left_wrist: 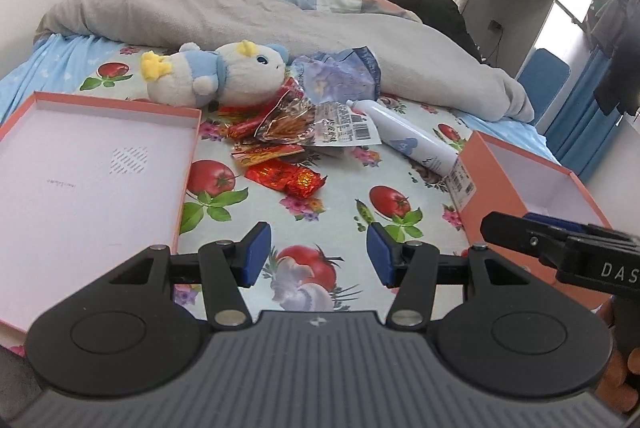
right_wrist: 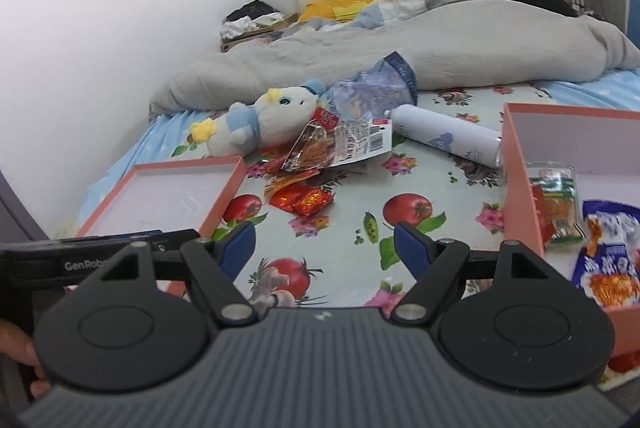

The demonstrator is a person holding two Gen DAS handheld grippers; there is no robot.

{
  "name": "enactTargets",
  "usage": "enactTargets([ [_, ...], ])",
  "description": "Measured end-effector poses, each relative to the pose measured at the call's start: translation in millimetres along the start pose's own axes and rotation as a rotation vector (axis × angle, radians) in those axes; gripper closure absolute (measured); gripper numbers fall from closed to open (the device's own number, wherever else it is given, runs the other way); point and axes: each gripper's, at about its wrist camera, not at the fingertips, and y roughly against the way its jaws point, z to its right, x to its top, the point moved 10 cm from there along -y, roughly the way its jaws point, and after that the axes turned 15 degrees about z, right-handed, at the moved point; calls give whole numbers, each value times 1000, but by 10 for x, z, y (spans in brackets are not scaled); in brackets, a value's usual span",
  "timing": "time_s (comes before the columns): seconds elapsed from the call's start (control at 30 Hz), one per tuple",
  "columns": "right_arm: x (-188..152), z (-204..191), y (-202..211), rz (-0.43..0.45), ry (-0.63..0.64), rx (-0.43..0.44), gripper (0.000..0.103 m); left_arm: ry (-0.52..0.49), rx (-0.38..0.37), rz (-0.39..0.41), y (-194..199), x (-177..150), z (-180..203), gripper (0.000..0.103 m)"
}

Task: Organize snacks
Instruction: 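Withdraw both open tools from the box toward the snack pile, then lower both tools toward the red foil candy packets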

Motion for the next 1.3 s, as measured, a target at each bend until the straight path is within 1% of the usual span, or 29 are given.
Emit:
enactTargets([
  [0.17,-63,-4,-235,-30,28,21,25,6,-1,-15,-217,-26,-100,44],
  [0.4,-210,7,-592,-76,66,50,25,-4,22,-55,-695,-54,-284,44],
  [0.57,-257,24,-889,-98,80,70,25,7,35,-76,-1035,4,-421,44],
  [0.8,-329,4,-1376,-136,112,115,25,-47,43,-111,-1584,80,-552,44],
  [0.93,-443,-48,-1667,-189,123,163,25,-87,35,-147,-1852,27,-557,44],
  [1.0,-489,-101,-1771,-192,143,189,25,-123,37,-168,-1984,-11,-569,44],
  [1.2,-609,-212,-2051,-201,182,221,25,-175,49,-205,-2290,-85,-687,44],
  [1.3,-664,-192,-2198,-203,222,209,25,-206,60,-222,-2408,-100,-735,44],
])
